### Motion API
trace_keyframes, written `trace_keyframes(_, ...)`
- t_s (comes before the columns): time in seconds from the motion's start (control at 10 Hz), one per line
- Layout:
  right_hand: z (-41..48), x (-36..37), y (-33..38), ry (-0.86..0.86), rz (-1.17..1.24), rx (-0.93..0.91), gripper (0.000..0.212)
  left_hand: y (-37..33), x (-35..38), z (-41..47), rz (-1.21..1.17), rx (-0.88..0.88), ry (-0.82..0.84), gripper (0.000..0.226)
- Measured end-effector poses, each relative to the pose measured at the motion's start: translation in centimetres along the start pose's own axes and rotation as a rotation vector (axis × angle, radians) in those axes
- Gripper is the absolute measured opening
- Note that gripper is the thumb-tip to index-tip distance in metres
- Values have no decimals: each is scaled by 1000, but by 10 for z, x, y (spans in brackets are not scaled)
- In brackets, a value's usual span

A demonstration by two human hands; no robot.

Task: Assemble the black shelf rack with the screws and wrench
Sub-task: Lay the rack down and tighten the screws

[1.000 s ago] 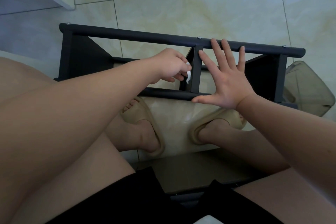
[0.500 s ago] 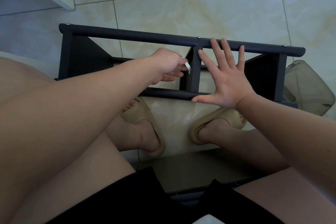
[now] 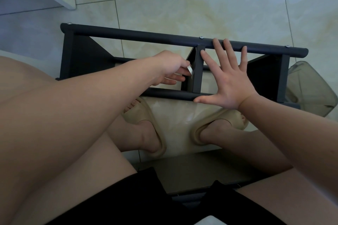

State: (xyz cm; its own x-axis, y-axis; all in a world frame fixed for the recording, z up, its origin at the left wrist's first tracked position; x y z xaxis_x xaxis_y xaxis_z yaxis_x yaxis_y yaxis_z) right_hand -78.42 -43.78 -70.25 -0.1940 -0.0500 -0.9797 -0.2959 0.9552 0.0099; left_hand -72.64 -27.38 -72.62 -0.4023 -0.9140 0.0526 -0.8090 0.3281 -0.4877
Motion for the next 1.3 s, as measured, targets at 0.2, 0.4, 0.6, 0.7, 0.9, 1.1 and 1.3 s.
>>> trace_keyframes(0.2,0,0,-1,-2,-5,-2,122,1,1,1,35,4,10,20)
trace_keyframes(0.4,0,1,0,-10,-5,-4,122,2,4,2,10,-9,41,18)
trace_keyframes(0.6,0,1,-1,-8,-3,-1,122,7,6,3,78,-52,65,16)
trace_keyframes(0.7,0,0,0,-10,-2,-1,123,10,8,3,116,-74,81,15)
trace_keyframes(0.9,0,0,0,-7,0,0,123,9,8,3,142,-67,90,17)
trace_keyframes(1.1,0,1,-1,0,-5,-1,123,8,7,4,190,-51,112,25)
trace_keyframes(1.3,0,1,-1,3,-11,-4,123,5,3,2,286,-12,139,24)
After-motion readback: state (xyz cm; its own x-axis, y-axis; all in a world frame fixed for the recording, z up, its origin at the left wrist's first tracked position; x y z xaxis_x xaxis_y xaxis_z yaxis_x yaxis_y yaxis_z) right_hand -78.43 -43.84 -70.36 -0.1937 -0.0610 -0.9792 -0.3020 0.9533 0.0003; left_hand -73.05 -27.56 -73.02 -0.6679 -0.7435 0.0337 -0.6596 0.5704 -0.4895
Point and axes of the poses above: each hand's wrist, its own z-axis towards the middle knuckle, its own x-axis out of the palm, y = z × x, the point moved 6 cm from there along z, towards the middle knuckle, and after that the axes turned 10 degrees about -z, right-handed, at the moved point
